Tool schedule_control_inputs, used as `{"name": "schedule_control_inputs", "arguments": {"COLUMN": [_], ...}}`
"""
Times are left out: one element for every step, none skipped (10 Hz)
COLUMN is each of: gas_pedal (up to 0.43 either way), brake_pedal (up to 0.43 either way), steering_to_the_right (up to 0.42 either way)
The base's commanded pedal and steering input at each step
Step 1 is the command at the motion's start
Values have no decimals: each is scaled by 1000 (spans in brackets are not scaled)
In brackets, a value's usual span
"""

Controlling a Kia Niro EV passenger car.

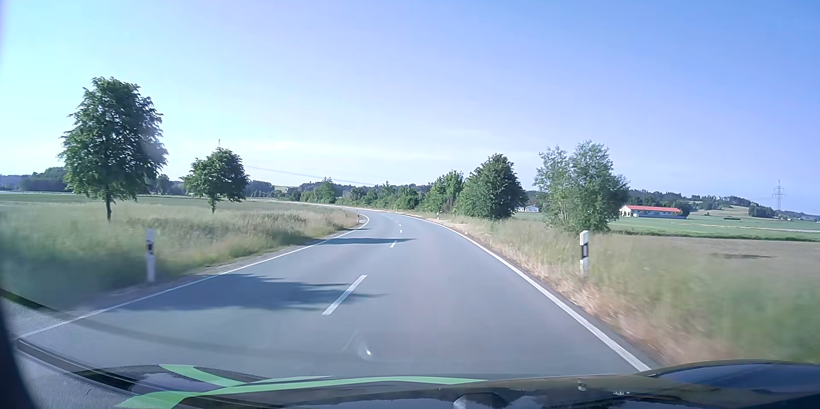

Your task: Follow the waypoints while adhering to traffic rules and regulations

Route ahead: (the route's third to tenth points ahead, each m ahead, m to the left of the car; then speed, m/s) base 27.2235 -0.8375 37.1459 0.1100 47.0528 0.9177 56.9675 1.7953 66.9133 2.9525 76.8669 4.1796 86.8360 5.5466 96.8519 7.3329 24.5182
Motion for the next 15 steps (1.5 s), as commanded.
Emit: {"name": "schedule_control_inputs", "arguments": {"gas_pedal": [197, 197, 197, 197, 197, 209, 220, 240, 248, 260, 260, 260, 260, 260, 260], "brake_pedal": [0, 0, 0, 0, 0, 0, 0, 0, 0, 0, 0, 0, 0, 0, 0], "steering_to_the_right": [-10, -9, -9, -9, -9, -9, -9, -10, -12, -14, -14, -14, -14, -13, -14]}}
